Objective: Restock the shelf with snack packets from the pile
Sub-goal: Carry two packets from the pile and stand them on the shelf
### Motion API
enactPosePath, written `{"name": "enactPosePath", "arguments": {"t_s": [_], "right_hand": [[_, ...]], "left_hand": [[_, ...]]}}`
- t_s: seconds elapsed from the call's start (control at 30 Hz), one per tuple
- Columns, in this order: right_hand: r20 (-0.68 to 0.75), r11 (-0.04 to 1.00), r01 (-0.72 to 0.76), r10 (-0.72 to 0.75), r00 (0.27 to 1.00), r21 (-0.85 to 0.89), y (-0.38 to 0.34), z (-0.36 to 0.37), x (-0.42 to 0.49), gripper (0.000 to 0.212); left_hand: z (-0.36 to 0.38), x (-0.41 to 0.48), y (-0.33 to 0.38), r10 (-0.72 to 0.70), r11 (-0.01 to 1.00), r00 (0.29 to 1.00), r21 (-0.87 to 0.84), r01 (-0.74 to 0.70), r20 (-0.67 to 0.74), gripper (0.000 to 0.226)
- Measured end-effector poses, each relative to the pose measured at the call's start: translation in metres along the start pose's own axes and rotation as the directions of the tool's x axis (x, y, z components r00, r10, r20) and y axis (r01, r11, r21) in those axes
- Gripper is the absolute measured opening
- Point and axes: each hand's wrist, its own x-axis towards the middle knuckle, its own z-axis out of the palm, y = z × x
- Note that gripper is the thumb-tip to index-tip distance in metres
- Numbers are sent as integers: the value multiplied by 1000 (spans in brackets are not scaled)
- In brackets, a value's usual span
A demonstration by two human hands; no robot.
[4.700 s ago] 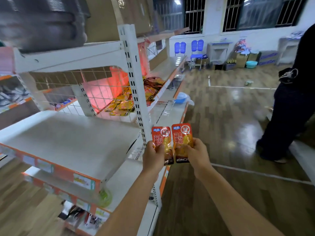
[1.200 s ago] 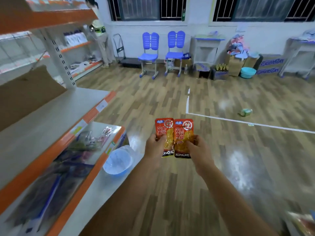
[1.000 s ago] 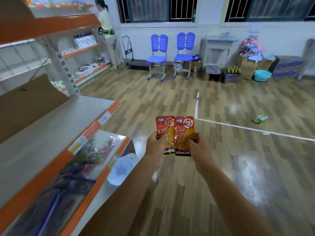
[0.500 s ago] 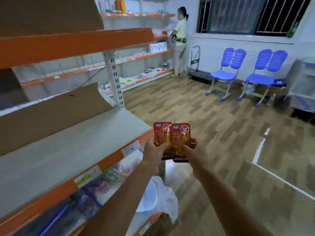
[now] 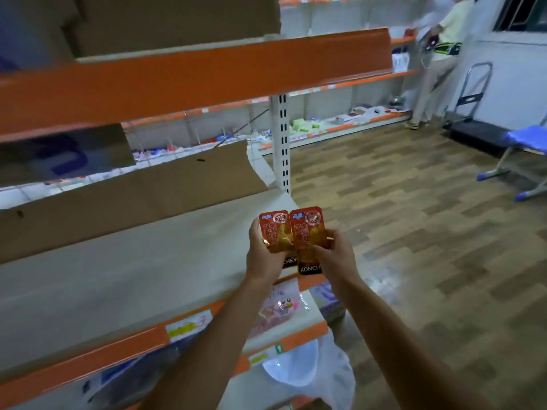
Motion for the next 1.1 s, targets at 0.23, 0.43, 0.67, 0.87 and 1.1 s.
{"name": "enactPosePath", "arguments": {"t_s": [0.23, 0.43, 0.67, 0.87, 1.1], "right_hand": [[-17, 997, 18, -19, 1000, -71, -8, 21, 68, 33], [-2, 985, -21, 20, 1000, -170, -2, 26, 102, 36], [45, 954, 34, -21, 999, -297, -6, 26, 137, 37], [145, 908, 178, -132, 981, -380, -14, 38, 151, 36], [211, 854, 245, -163, 964, -459, -18, 54, 166, 38]], "left_hand": [[16, 79, 5, 100, 940, 995, 328, -94, 0, 62], [27, 122, 5, 88, 861, 996, 500, -91, 30, 58], [35, 150, 1, 102, 743, 994, 668, -53, -34, 60], [35, 171, 1, 102, 673, 994, 738, -50, -25, 49], [30, 178, 3, 162, 740, 985, 654, -157, 53, 32]]}}
